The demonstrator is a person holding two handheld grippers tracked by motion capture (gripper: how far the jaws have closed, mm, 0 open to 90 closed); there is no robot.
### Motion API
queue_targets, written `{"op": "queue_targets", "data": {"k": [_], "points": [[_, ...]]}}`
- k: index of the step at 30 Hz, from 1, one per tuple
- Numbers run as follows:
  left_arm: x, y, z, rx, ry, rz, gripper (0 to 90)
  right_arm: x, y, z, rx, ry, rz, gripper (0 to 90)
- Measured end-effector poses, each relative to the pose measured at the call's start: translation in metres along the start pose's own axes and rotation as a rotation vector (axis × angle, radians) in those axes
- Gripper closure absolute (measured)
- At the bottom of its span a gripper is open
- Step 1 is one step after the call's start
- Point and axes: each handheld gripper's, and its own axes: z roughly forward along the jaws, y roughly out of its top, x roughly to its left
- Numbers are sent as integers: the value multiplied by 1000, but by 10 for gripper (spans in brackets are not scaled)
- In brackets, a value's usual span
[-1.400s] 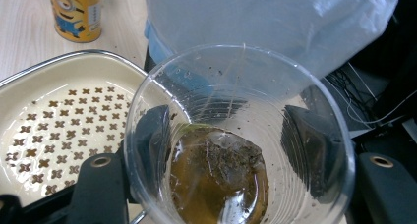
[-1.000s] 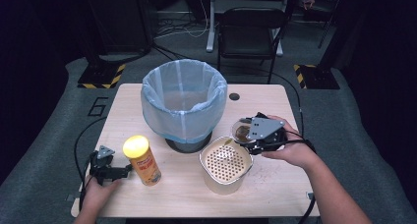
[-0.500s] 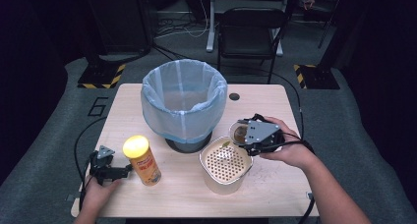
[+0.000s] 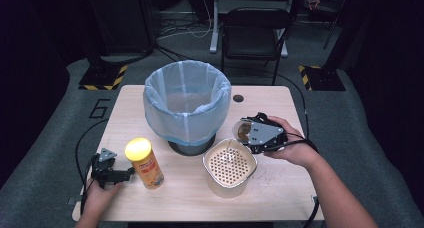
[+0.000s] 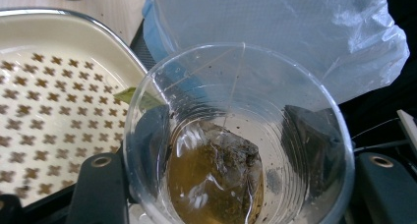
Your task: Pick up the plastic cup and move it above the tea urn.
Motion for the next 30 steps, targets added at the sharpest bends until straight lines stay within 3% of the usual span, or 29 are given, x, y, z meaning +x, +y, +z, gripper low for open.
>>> {"op": "queue_targets", "data": {"k": [6,12,17,18,19,21,22,23,24,25,27,30], "points": [[0,0,0,1,2,5,1,0,-4,6,1,-25,-20,360],[1,0,0,0,5,8,1,5,0,6,-12,-72,-103,364],[1,0,0,1,5,9,1,21,10,6,40,-114,-249,373],[1,0,0,1,5,9,1,21,10,6,40,-114,-249,373],[1,0,0,0,5,9,1,28,14,7,73,-149,-336,375],[1,0,0,0,5,8,1,31,15,7,76,-154,-353,376],[0,0,0,1,4,6,1,37,17,9,92,-190,-413,377],[1,0,0,0,6,11,1,40,18,10,90,-215,-443,378],[1,0,0,0,6,11,1,40,18,10,90,-215,-443,378],[1,0,0,0,6,10,1,47,19,14,104,-271,-507,379],[1,0,0,0,6,10,1,55,18,19,129,-326,-589,381],[1,0,0,1,6,10,1,66,16,25,158,-388,-674,385]]}}
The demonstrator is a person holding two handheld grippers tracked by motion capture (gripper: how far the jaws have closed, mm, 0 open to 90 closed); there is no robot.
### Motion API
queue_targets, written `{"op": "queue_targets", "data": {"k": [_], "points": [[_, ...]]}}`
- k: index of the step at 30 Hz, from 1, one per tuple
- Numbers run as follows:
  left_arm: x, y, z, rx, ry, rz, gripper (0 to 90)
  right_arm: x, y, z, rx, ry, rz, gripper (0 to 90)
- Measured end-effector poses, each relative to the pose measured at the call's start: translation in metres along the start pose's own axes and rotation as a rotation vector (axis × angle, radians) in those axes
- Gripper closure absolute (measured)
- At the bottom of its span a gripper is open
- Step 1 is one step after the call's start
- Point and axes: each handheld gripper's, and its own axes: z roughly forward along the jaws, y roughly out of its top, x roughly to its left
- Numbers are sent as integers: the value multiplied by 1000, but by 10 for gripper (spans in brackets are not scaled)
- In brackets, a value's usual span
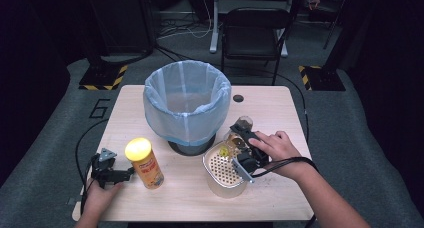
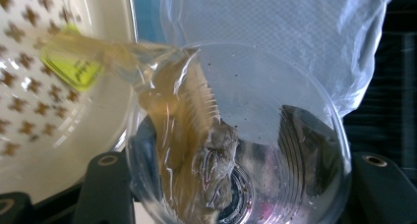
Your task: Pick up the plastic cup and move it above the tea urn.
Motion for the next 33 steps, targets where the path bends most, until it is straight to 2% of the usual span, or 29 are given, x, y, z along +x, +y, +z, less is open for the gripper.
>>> {"op": "queue_targets", "data": {"k": [2,5,6,8,9,10,11,13,14,15,16,17,18,19,21,23,24,25,26,27,28,29,31,32,33], "points": [[0,0,0,-1,0,0,1,7,4,1,33,-36,-49,389],[0,0,0,0,0,0,1,17,9,0,80,-122,-180,399],[0,0,0,0,0,0,1,17,9,0,80,-122,-180,399],[0,0,0,0,0,0,1,25,12,4,129,-184,-379,402],[0,0,0,0,0,0,1,27,13,5,148,-212,-461,403],[0,0,0,0,0,0,1,27,13,5,148,-212,-461,403],[0,0,0,-1,0,-1,1,35,11,5,175,-134,-478,402],[0,0,0,0,0,0,1,41,11,6,184,-147,-500,403],[0,0,0,-1,0,-1,1,42,11,5,182,-167,-533,403],[0,0,0,-1,0,0,1,49,11,3,194,-176,-453,402],[0,0,0,-1,0,0,1,48,10,3,185,-164,-471,402],[0,0,0,-1,0,-1,1,42,16,3,162,-180,-501,402],[0,0,0,-1,0,-1,1,42,16,3,162,-180,-501,402],[0,0,0,0,0,-1,1,40,16,1,168,-148,-478,402],[0,0,0,-1,0,-2,1,36,17,0,148,-149,-481,402],[0,0,0,1,0,0,1,37,18,-1,152,-166,-431,401],[0,0,0,1,0,0,1,37,18,-1,152,-166,-431,401],[0,0,0,-1,0,0,1,33,18,-1,137,-148,-467,401],[0,0,0,-1,0,0,1,33,18,-1,137,-148,-467,401],[0,0,0,0,0,0,1,36,15,-3,143,-180,-411,401],[0,0,0,-1,0,-1,1,30,18,-2,117,-229,-445,401],[0,0,0,1,-1,-2,1,25,21,-2,110,-216,-493,400],[0,0,0,0,0,-1,1,28,19,-3,117,-218,-446,400],[0,0,0,0,0,-1,1,28,19,-3,117,-218,-446,400],[0,0,0,-1,-1,-1,1,29,19,-3,120,-154,-461,400]]}}
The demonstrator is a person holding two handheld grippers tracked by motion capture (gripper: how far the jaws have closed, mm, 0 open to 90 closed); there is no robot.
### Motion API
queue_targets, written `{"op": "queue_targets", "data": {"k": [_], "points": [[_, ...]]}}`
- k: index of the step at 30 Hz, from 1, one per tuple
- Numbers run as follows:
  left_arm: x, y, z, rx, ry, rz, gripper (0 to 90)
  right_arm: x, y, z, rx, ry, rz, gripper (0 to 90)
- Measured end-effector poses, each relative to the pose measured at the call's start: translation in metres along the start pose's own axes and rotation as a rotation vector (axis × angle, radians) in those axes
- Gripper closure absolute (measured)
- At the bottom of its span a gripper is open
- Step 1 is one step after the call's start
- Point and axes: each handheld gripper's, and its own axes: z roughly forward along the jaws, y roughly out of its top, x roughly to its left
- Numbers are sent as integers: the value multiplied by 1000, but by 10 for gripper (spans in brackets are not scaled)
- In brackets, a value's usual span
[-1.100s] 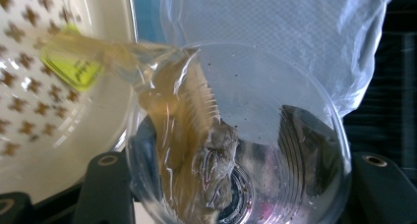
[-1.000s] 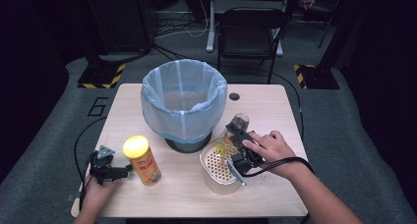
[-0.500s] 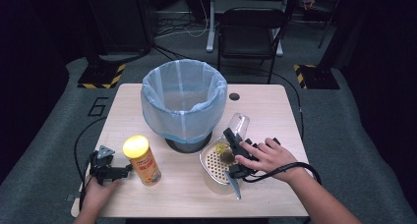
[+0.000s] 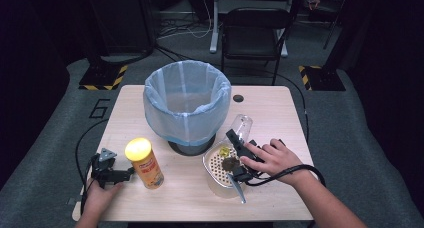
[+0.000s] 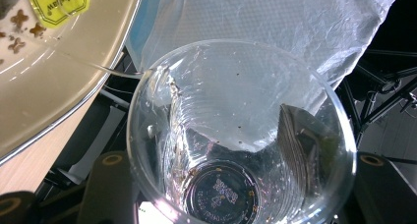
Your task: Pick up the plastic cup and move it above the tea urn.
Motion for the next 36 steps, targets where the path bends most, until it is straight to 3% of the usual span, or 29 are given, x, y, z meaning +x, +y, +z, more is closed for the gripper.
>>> {"op": "queue_targets", "data": {"k": [1,9,10,11,13,14,15,16,21,22,23,24,25,33,34,35,36], "points": [[0,0,0,0,0,0,1,-2,0,0,-2,-22,0,400],[0,0,0,1,0,0,1,-1,0,0,-12,-1,8,399],[0,0,0,0,1,1,1,0,0,-1,-9,-11,17,399],[0,0,0,0,1,1,1,-2,-1,-1,-2,-65,19,399],[0,0,0,-1,1,1,1,-2,-1,-1,1,-73,22,399],[0,0,0,0,1,2,1,-2,-1,-1,1,-72,20,399],[0,0,0,1,0,1,1,-1,-2,-1,-10,9,20,399],[0,0,0,2,0,0,1,-1,-2,-1,-10,12,24,399],[0,0,0,1,0,0,1,-1,-2,-2,-16,5,28,399],[0,0,0,0,1,2,1,-2,-2,-1,-9,-63,46,399],[0,0,0,0,1,2,1,-2,-2,-1,-9,-63,46,399],[0,0,0,0,-2,-1,1,-2,-2,-2,-24,13,39,399],[0,0,0,0,1,2,1,-5,-2,-1,-16,-72,47,398],[0,0,0,0,1,1,1,-5,-3,-3,-28,-68,127,397],[0,0,0,0,1,1,1,-6,-5,-4,-28,-68,178,397],[0,0,0,0,1,1,1,-6,-5,-4,-28,-68,178,397],[0,0,0,0,1,1,1,-5,-7,-5,-28,-70,283,396]]}}
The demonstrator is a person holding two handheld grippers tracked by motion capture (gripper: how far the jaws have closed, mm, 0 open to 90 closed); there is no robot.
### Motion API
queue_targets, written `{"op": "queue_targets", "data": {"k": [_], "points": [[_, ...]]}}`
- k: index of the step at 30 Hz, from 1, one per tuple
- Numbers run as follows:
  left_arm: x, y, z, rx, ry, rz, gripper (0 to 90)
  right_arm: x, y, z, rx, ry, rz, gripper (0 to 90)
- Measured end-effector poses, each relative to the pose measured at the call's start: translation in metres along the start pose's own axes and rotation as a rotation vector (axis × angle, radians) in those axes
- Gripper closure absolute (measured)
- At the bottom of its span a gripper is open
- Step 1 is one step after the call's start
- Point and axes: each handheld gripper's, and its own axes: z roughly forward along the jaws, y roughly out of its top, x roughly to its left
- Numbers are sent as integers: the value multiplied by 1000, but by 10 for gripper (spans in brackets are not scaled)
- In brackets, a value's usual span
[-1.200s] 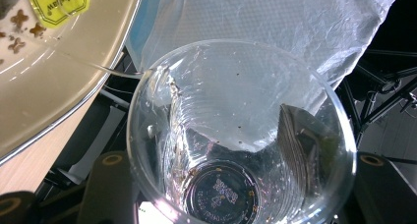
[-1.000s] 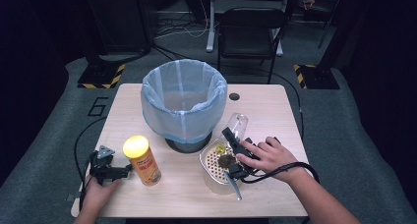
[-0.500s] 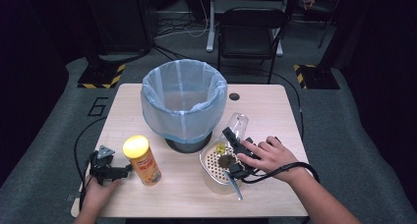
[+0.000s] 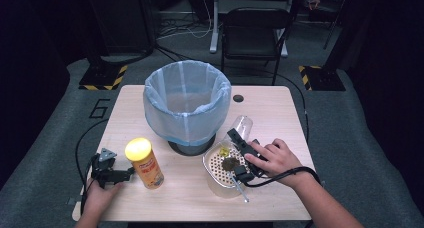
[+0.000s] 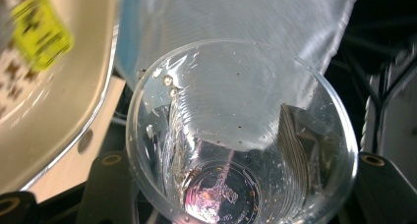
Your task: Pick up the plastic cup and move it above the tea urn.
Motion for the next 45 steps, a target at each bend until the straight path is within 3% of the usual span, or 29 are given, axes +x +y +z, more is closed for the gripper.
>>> {"op": "queue_targets", "data": {"k": [4,5,6,7,8,9,10,11,12,13,17,18,19,20,21,22,24,25,26,27,30,37,44,45], "points": [[0,0,0,0,0,-1,1,-7,-5,-1,-26,7,188,393],[0,0,0,0,0,-1,1,-7,-5,-1,-26,7,188,393],[0,0,0,0,0,1,1,-10,-8,-3,-39,15,339,391],[0,0,0,0,0,1,1,-10,-8,-3,-39,15,339,391],[0,0,0,0,0,-1,1,-13,-10,-4,-44,13,395,391],[0,0,0,0,0,0,1,-14,-13,-4,-56,19,496,391],[0,0,0,0,0,1,1,-16,-19,-4,-75,30,642,391],[0,0,0,0,-1,-1,1,-16,-22,-4,-78,40,719,390],[0,0,0,2,-1,-2,1,-16,-26,-4,-86,45,787,389],[0,0,0,2,-1,-2,1,-16,-26,-4,-86,45,787,389],[0,0,0,0,0,0,1,-18,-44,-2,-134,91,1074,387],[0,0,0,-1,0,1,1,-19,-52,-2,-179,121,1218,386],[0,0,0,0,0,0,1,-19,-55,-3,-199,149,1296,386],[0,0,0,1,-1,-2,1,-19,-59,-2,-218,171,1361,386],[0,0,0,1,-1,-2,1,-19,-59,-2,-218,171,1361,386],[0,0,0,0,-1,-1,1,-20,-65,0,-252,211,1474,386],[0,0,0,1,-1,-1,1,-20,-71,1,-296,241,1563,386],[0,0,0,1,-1,-1,1,-20,-71,1,-296,241,1563,386],[0,0,0,0,0,1,1,-20,-73,2,-318,254,1602,386],[0,0,0,0,-1,-1,1,-19,-78,3,-358,280,1671,386],[0,0,0,1,-3,-3,1,-21,-81,3,-374,291,1706,386],[0,0,0,2,-1,-1,1,-26,-84,5,-369,301,1690,386],[0,0,0,0,-1,-1,1,-50,-90,8,-335,344,1694,381],[0,0,0,1,-1,-2,1,-60,-92,9,-331,345,1683,379]]}}
